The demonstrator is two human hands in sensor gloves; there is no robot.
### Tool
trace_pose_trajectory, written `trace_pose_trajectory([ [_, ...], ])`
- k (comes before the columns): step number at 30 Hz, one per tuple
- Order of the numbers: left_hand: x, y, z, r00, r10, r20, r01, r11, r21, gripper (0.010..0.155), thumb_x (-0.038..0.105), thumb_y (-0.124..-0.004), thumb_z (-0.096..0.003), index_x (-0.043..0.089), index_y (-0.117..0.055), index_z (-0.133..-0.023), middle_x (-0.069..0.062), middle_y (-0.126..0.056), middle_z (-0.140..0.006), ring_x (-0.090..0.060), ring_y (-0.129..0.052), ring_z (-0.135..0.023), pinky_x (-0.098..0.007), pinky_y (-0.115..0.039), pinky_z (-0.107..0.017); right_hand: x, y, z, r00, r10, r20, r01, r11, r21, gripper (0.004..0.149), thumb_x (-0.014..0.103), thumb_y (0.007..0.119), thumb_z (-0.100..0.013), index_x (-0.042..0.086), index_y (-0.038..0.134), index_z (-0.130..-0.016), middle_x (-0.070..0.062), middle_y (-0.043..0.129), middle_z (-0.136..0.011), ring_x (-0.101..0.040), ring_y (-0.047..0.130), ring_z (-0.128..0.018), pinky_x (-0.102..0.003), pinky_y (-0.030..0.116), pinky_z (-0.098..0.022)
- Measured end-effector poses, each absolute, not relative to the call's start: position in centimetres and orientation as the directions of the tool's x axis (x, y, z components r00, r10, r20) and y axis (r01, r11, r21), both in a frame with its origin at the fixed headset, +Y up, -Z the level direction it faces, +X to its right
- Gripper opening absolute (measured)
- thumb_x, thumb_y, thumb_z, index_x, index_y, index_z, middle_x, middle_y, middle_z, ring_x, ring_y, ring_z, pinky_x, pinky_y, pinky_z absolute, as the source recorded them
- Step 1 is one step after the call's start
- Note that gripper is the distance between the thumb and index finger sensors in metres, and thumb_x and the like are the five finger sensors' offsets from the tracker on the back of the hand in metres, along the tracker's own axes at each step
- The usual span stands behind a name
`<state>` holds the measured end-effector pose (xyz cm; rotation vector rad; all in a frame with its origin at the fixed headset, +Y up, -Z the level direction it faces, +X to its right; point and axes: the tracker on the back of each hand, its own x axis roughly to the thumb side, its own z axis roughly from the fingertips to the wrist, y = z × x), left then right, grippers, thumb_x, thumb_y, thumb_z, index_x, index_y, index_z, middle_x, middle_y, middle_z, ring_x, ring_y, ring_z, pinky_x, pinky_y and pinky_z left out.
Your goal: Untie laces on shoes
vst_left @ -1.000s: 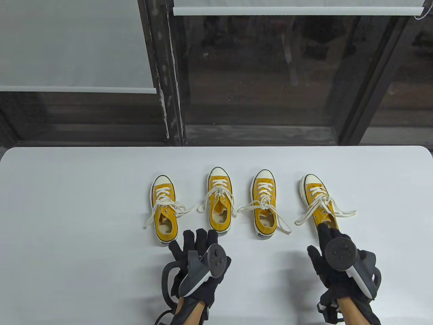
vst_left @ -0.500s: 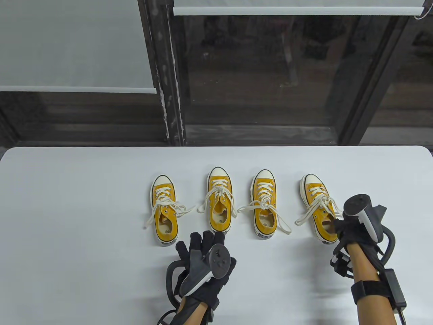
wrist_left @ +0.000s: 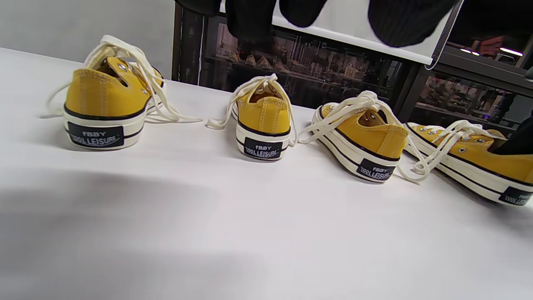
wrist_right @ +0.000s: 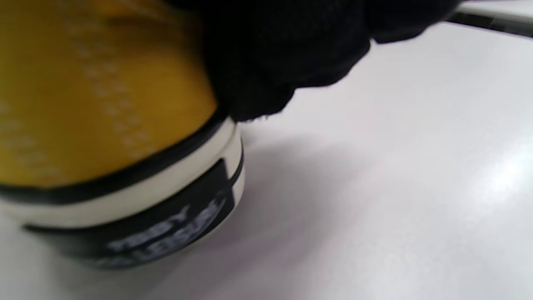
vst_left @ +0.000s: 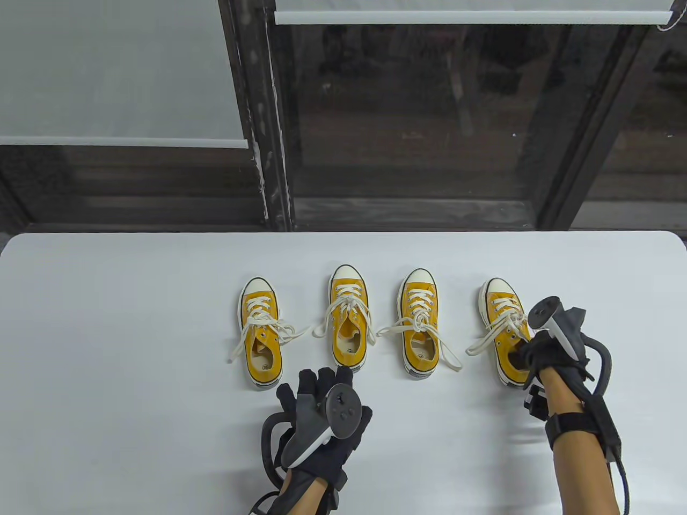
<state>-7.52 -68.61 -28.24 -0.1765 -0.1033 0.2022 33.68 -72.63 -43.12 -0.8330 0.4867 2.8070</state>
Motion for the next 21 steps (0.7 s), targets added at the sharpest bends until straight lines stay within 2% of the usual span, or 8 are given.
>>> trace_pose_trajectory([
  [2,-7.7,-68.5,-28.2,0.973,0.217,0.078,-0.201,0.964,-0.177,0.078,0.062,-0.066,-0.0563,0.026,-0.037,-0.119,-0.011,-0.042,-0.128,-0.041,-0.032,-0.120,-0.077,-0.023,-0.077,33.5,-71.8,-42.6,-0.819,0.140,-0.556,-0.279,-0.945,0.173,0.042,0.042,0.076,-0.059,0.008,0.092,-0.077,0.001,0.098,-0.046,-0.008,0.095,-0.026,-0.033,0.081,-0.030],
  [3,-7.9,-68.5,-28.3,0.971,0.226,0.074,-0.210,0.962,-0.177,0.078,0.062,-0.066,-0.0563,0.026,-0.037,-0.119,-0.011,-0.042,-0.128,-0.041,-0.032,-0.120,-0.077,-0.023,-0.077,33.3,-71.3,-42.3,-0.821,0.140,-0.554,-0.277,-0.945,0.171,0.042,0.041,0.077,-0.058,0.006,0.093,-0.075,0.000,0.099,-0.044,-0.008,0.095,-0.023,-0.033,0.081,-0.028],
  [4,-7.9,-68.5,-28.3,0.970,0.232,0.072,-0.217,0.960,-0.180,0.078,0.062,-0.066,-0.0563,0.026,-0.037,-0.119,-0.011,-0.042,-0.128,-0.041,-0.032,-0.120,-0.077,-0.024,-0.077,33.2,-70.9,-42.0,-0.826,0.129,-0.549,-0.267,-0.947,0.180,0.042,0.041,0.077,-0.059,0.005,0.093,-0.075,0.000,0.098,-0.044,-0.008,0.095,-0.023,-0.032,0.081,-0.028],
  [7,-8.0,-68.7,-28.4,0.968,0.244,0.067,-0.227,0.955,-0.193,0.078,0.062,-0.065,-0.0565,0.026,-0.036,-0.119,-0.010,-0.041,-0.128,-0.041,-0.031,-0.120,-0.076,-0.024,-0.077,32.6,-69.5,-40.6,-0.839,0.133,-0.528,-0.215,-0.972,0.098,0.042,0.041,0.076,-0.058,0.005,0.093,-0.074,0.001,0.099,-0.044,-0.007,0.096,-0.023,-0.031,0.082,-0.027],
  [12,-8.3,-68.8,-28.5,0.965,0.256,0.059,-0.240,0.950,-0.199,0.078,0.062,-0.065,-0.0563,0.026,-0.036,-0.119,-0.010,-0.041,-0.128,-0.041,-0.029,-0.120,-0.076,-0.024,-0.077,31.0,-66.1,-38.2,-0.846,0.237,-0.477,-0.280,-0.960,0.021,0.043,0.041,0.077,-0.058,0.004,0.093,-0.074,0.001,0.099,-0.044,-0.007,0.096,-0.023,-0.031,0.082,-0.027],
  [15,-8.9,-68.8,-28.4,0.952,0.302,0.047,-0.288,0.938,-0.192,0.078,0.062,-0.065,-0.0563,0.026,-0.037,-0.119,-0.011,-0.042,-0.127,-0.041,-0.030,-0.120,-0.076,-0.024,-0.077,29.0,-63.5,-36.1,-0.876,0.284,-0.390,-0.300,-0.954,-0.021,0.043,0.040,0.077,-0.058,0.004,0.093,-0.076,0.001,0.100,-0.042,-0.007,0.097,-0.021,-0.031,0.083,-0.025],
  [21,-9.3,-68.6,-28.3,0.939,0.339,0.059,-0.323,0.928,-0.187,0.075,0.059,-0.066,-0.0565,0.025,-0.040,-0.118,-0.011,-0.046,-0.126,-0.041,-0.035,-0.119,-0.075,-0.027,-0.077,23.9,-60.1,-31.5,-0.908,0.353,-0.226,-0.369,-0.929,0.031,0.044,0.038,0.077,-0.059,0.001,0.092,-0.077,0.000,0.101,-0.042,-0.007,0.099,-0.020,-0.031,0.084,-0.024],
])
